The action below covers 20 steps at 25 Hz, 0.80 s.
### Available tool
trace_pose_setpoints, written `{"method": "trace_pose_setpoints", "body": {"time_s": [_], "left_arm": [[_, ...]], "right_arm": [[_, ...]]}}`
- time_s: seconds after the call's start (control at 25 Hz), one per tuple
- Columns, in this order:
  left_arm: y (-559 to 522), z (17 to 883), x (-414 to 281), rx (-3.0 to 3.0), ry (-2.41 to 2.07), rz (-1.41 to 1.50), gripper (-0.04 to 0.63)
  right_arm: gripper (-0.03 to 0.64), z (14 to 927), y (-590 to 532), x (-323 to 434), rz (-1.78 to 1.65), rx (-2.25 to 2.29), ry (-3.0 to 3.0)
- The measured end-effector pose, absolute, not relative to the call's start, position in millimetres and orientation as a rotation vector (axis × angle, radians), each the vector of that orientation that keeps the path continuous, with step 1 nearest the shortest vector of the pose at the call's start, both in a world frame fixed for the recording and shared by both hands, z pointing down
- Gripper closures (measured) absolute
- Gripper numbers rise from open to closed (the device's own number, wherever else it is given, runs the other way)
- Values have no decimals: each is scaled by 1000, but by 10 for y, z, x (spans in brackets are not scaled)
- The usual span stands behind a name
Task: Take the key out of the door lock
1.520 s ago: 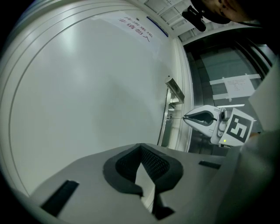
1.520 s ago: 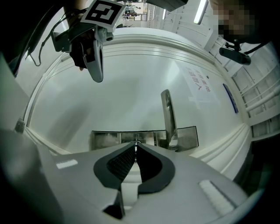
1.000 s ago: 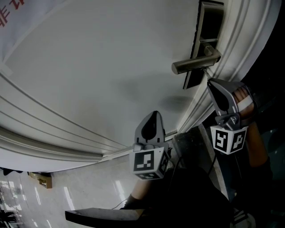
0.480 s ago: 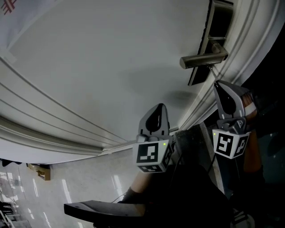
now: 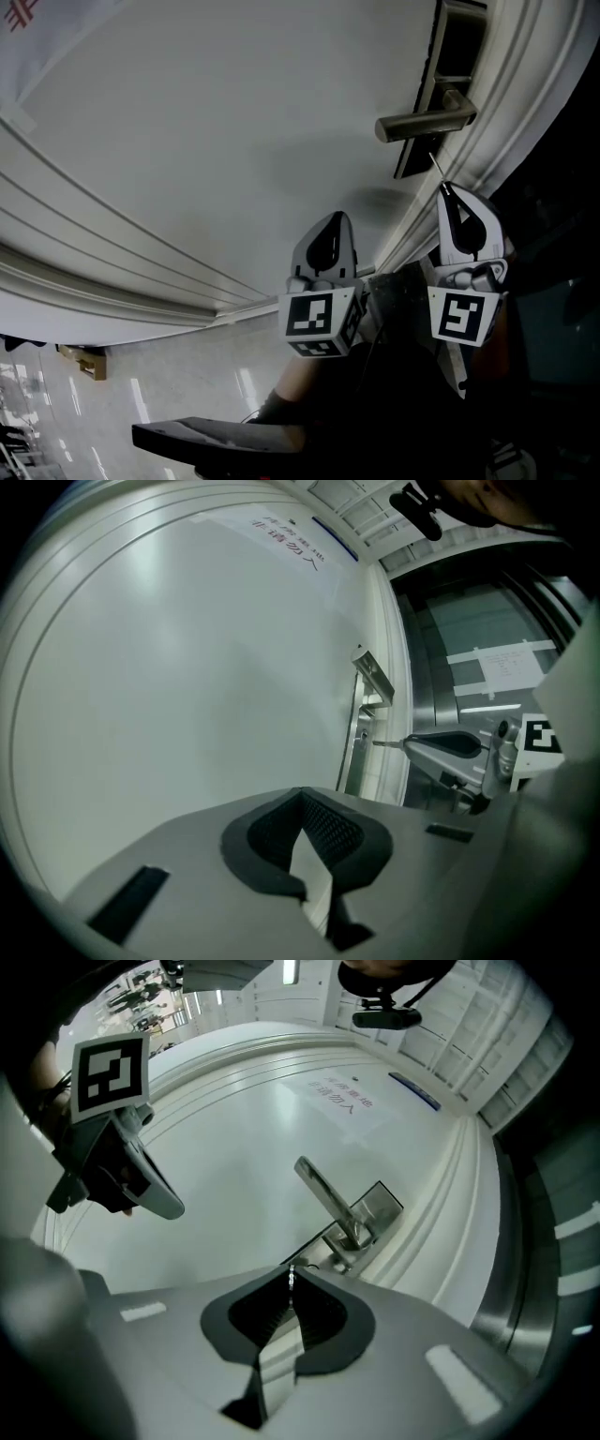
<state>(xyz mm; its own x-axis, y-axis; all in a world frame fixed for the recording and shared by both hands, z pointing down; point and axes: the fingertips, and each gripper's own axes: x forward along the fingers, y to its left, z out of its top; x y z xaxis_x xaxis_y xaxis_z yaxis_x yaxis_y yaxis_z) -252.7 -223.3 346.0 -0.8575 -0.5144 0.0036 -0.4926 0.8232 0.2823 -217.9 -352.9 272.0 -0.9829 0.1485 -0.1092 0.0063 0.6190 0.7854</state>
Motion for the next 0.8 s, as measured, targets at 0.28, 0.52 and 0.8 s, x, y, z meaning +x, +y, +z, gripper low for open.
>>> {"method": "trace_pose_setpoints", "body": {"time_s": [0.28,0.52,0.8], "left_arm": [[-2247,3486,-2533,817,-2917,-428,595],[-2246,3451,-2573,814,-2927,-421,595],[-2305,3432,-2519,857,-2923,-386,595]], "right_arm": [[604,2791,-3471,-2107,969,203,2831],[604,2898,-3331,-2079,668,354,2931],[604,2908,-3329,-2052,556,424,2944]]}}
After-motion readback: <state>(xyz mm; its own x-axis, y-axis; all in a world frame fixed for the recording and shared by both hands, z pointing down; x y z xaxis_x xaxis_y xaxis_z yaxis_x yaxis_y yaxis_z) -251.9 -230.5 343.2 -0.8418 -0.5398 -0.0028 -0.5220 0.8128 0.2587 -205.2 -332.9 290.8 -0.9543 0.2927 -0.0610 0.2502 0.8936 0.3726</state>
